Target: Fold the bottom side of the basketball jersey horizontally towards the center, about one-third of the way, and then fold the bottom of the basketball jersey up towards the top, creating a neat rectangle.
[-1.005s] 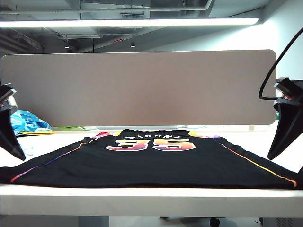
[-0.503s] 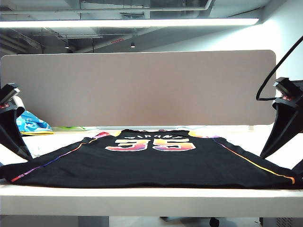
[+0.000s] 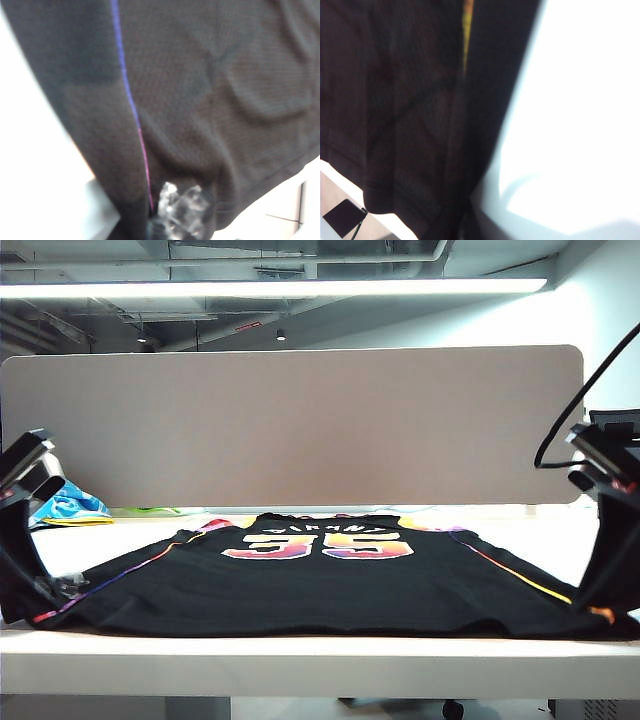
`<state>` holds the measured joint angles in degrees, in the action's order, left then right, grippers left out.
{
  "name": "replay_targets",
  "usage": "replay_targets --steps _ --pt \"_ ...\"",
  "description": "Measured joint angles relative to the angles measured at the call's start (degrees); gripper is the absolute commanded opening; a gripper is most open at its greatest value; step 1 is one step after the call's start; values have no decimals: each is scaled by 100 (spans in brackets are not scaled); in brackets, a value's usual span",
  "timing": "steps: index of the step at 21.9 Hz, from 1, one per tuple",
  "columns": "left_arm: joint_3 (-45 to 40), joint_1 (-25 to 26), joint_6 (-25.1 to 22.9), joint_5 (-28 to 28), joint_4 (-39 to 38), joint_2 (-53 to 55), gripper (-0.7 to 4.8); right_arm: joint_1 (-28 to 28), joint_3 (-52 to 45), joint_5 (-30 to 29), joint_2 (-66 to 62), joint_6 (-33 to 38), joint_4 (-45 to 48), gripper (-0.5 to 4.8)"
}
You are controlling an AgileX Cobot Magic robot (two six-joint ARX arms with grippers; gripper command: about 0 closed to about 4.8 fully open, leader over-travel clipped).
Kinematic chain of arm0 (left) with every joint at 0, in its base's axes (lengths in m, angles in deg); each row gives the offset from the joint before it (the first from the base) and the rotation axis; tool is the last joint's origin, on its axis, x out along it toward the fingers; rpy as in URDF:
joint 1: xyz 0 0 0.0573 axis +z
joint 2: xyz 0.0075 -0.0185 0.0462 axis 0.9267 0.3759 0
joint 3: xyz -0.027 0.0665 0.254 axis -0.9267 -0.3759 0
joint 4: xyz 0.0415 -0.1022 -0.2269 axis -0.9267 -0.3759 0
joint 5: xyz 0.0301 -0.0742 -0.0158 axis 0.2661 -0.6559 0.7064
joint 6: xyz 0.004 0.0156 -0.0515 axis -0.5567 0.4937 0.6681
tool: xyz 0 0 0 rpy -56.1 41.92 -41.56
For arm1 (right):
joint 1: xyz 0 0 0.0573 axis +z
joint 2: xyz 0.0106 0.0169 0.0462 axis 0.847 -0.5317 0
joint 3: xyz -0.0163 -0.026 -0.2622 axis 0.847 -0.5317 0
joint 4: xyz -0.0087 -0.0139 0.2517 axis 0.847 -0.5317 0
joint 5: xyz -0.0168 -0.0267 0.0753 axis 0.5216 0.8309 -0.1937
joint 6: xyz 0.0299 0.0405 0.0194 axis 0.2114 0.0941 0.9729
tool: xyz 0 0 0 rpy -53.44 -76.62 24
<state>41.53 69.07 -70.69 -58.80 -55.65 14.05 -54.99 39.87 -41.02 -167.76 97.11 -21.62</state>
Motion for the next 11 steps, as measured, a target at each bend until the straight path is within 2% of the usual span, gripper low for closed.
replay_targets --steps 5,7,11 --pt "20 -42 -35 74 -140 -107 -6 116 -22 155 96 -11 -13 -8" --pt "-15 -39 -31 321 -570 -476 -6 114 -57 367 466 -116 -555 -8" --pt "-17 -149 98 341 -1266 -1718 -6 125 -72 337 1438 -190 -1375 -9"
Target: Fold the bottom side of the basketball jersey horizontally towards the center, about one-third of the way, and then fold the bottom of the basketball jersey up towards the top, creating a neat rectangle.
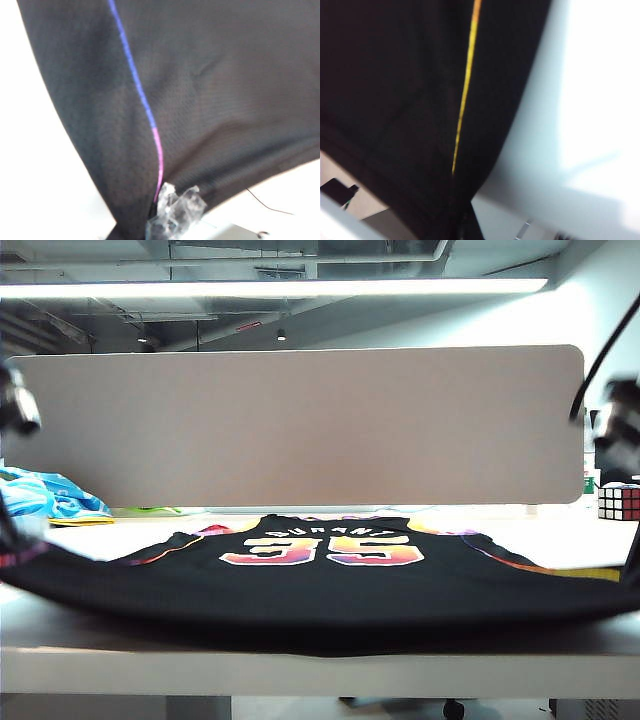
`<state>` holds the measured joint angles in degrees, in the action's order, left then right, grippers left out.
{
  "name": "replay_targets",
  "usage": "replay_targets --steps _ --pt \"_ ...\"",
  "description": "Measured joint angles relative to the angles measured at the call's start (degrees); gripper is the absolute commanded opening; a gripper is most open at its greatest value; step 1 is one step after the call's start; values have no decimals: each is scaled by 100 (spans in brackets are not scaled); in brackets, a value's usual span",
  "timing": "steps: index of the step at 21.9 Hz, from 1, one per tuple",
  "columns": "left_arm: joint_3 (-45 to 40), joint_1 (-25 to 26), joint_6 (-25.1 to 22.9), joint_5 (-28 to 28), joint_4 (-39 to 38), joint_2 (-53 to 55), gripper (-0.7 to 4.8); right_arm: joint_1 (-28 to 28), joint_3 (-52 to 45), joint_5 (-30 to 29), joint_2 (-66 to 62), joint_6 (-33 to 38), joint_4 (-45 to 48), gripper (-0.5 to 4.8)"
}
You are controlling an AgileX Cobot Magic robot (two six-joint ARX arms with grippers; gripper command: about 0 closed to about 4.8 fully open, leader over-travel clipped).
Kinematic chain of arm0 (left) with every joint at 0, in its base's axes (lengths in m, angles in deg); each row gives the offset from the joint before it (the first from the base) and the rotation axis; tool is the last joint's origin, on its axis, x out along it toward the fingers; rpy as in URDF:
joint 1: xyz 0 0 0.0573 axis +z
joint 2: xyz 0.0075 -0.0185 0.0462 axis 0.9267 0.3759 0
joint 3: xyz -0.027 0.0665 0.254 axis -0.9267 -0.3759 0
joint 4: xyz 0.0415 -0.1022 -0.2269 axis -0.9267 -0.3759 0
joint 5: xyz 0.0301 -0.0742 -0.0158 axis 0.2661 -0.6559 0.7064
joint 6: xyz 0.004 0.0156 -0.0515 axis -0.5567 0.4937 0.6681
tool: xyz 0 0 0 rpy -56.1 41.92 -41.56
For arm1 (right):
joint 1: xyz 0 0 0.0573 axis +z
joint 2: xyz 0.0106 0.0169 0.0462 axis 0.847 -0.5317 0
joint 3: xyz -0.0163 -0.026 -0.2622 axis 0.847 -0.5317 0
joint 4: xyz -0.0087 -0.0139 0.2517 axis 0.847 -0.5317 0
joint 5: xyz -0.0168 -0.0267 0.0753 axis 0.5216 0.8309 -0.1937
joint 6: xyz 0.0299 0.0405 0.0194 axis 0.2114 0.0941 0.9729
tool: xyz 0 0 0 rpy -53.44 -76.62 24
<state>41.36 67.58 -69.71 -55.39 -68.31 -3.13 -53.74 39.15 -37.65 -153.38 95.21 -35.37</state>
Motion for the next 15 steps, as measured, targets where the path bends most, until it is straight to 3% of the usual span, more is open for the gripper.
replay_targets --steps 6,10,12,15 --pt "0 -1027 811 138 -1128 -2162 -6 605 9 -109 1755 236 -1379 -9" --pt "-13 -1552 1241 776 -1958 -3112 -6 966 -9 188 3056 817 -2011 -9" --pt "-13 -1528 1349 1298 -1707 -3239 -6 962 0 420 3346 1141 -1770 -9" --pt "-15 -1528 1272 1425 -372 -2870 -6 960 50 960 3014 1224 -896 -9"
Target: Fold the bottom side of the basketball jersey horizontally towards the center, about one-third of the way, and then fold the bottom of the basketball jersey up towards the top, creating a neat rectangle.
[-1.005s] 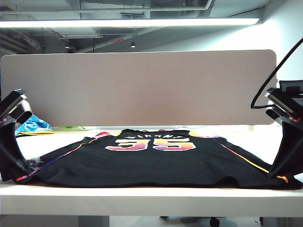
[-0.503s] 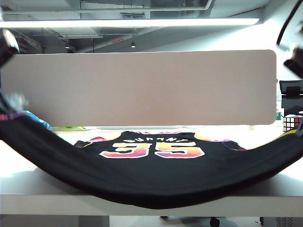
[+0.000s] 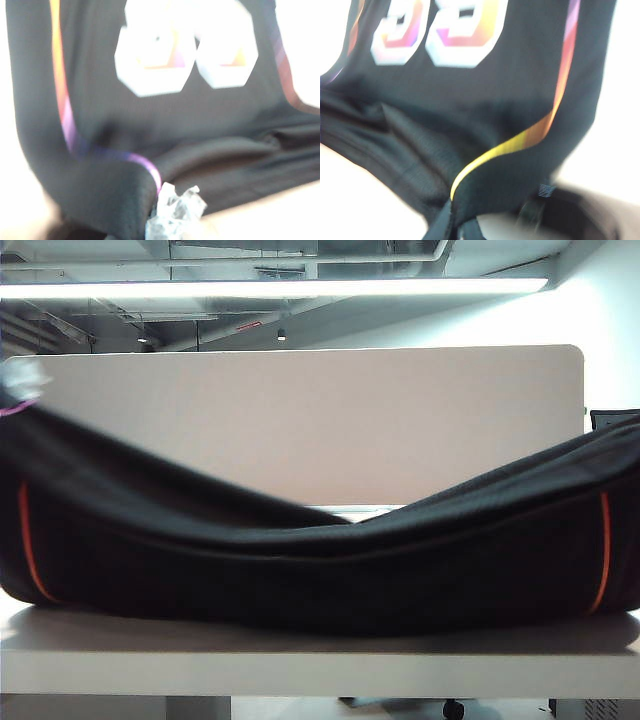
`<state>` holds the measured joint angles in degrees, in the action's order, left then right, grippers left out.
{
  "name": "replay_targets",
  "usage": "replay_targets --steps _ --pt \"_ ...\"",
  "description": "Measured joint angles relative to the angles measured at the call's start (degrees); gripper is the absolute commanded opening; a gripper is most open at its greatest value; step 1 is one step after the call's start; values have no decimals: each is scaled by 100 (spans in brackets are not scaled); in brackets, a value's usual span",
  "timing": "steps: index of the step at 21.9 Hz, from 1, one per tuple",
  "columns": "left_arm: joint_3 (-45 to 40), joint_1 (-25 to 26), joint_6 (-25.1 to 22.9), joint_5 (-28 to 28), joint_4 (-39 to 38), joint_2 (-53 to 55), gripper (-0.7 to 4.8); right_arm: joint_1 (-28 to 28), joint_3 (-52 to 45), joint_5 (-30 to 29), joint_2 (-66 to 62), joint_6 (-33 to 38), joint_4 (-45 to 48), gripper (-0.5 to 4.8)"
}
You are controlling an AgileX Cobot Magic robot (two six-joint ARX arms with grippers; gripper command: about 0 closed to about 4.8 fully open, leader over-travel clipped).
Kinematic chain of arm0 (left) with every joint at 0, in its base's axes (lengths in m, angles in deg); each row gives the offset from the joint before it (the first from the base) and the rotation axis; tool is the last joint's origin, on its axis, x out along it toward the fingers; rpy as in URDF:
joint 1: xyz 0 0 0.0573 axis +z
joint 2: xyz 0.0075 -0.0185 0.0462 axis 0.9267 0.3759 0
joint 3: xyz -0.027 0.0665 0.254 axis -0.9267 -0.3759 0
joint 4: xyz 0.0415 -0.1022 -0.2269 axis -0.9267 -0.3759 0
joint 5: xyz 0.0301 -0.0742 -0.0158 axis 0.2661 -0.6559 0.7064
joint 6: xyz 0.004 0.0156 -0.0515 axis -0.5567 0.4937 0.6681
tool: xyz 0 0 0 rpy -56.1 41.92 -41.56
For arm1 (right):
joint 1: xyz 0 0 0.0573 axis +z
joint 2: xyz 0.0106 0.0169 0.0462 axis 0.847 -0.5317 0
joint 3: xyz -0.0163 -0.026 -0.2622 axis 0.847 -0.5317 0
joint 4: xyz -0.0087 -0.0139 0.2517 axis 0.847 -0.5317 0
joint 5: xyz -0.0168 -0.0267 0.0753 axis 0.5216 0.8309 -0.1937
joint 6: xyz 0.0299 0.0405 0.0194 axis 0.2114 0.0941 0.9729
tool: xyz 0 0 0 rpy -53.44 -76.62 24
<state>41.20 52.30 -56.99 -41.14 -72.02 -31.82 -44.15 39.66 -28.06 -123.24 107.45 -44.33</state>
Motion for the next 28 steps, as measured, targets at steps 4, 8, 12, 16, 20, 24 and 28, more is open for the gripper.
replay_targets --steps 4,8,12,16,20,24,28 --pt "160 66 4 308 2129 1316 -6 -197 396 708 -1366 -367 1429 -8" --pt "848 284 -98 483 3154 2955 -6 -389 1362 1200 -3018 -966 2177 -8" --pt "1534 424 -256 850 3617 4028 16 -509 2063 1294 -4050 -1023 2951 35" --pt "1816 549 -557 968 4162 4717 334 -570 2367 1307 -4690 -1154 3689 273" --pt "1965 726 -776 901 3934 5018 368 -802 2433 1309 -4802 -1200 3665 277" --pt "2011 739 -870 892 3416 4896 368 -988 2474 1298 -4590 -1215 3042 278" --pt "2013 726 -1001 728 2184 4802 368 -1110 2426 581 -4444 -1222 1740 279"
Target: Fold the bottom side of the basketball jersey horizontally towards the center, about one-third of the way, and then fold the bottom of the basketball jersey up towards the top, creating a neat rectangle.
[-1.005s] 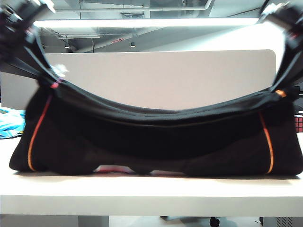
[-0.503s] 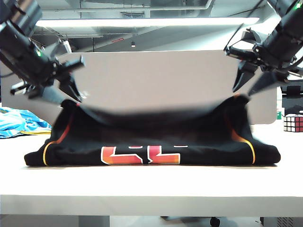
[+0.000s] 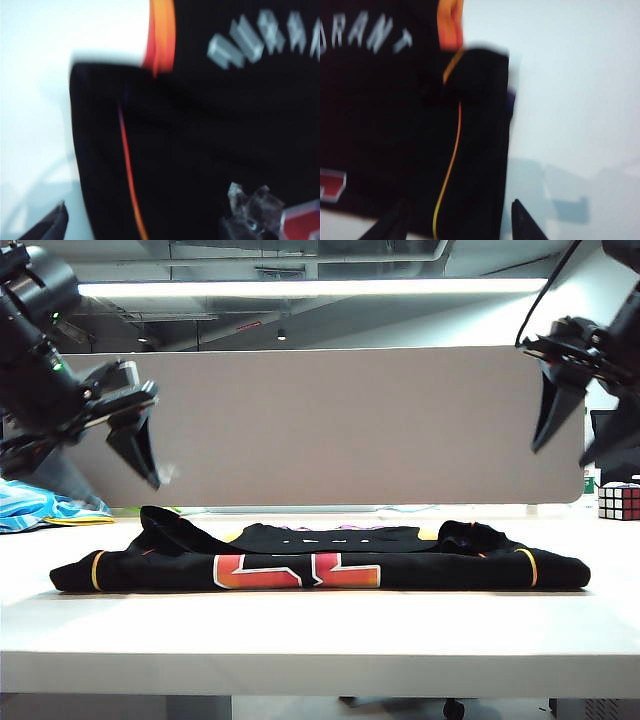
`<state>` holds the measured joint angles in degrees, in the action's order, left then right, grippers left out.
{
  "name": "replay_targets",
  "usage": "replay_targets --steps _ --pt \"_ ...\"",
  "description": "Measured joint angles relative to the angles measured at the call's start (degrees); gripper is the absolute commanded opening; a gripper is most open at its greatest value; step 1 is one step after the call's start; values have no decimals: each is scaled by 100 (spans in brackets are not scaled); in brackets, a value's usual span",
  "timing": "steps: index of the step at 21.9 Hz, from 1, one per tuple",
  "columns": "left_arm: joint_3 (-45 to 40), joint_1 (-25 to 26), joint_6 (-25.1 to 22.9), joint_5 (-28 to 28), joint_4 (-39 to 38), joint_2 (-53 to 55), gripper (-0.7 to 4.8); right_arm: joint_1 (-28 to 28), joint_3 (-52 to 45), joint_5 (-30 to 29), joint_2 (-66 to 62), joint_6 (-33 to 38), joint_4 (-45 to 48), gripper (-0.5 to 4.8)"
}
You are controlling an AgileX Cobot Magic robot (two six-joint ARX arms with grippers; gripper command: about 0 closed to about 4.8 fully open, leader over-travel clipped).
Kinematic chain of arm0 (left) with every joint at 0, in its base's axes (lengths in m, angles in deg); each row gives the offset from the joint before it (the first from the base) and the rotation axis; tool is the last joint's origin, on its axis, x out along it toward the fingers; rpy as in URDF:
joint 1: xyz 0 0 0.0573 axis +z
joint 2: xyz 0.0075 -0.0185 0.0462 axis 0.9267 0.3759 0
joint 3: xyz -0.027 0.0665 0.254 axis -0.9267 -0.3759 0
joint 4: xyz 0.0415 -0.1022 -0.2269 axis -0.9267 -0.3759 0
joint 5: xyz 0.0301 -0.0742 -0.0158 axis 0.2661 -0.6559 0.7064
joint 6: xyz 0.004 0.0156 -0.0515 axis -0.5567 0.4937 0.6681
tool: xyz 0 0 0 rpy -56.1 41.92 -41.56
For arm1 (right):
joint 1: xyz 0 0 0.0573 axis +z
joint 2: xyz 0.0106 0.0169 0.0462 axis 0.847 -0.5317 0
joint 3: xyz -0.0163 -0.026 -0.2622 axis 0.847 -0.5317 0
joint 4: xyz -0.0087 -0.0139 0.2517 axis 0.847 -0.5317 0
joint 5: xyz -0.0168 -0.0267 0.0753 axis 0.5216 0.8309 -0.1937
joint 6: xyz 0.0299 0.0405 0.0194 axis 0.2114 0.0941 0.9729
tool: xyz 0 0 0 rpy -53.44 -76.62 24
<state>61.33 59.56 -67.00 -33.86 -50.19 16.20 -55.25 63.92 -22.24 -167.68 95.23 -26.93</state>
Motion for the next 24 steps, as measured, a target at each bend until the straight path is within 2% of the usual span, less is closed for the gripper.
replay_targets --steps 5,6,11,20,22,23,24 --pt "-170 4 -286 -31 -903 13 368 0 -448 -387 -4 2 -354 283" --pt "-223 17 -339 -31 -1010 15 368 2 -621 -396 -4 2 -337 311" --pt "-396 15 -365 -31 -977 46 368 0 -1158 -544 -79 70 31 328" --pt "-328 20 -382 -153 -597 476 365 2 -1169 -986 -732 455 835 328" --pt "-299 22 -396 -271 -557 522 306 2 -1147 -1054 -820 470 970 323" --pt "-299 28 -400 -310 -549 527 245 2 -1147 -1075 -846 479 1012 323" --pt "-302 33 -402 -389 -540 538 126 2 -1145 -1088 -857 487 1051 280"
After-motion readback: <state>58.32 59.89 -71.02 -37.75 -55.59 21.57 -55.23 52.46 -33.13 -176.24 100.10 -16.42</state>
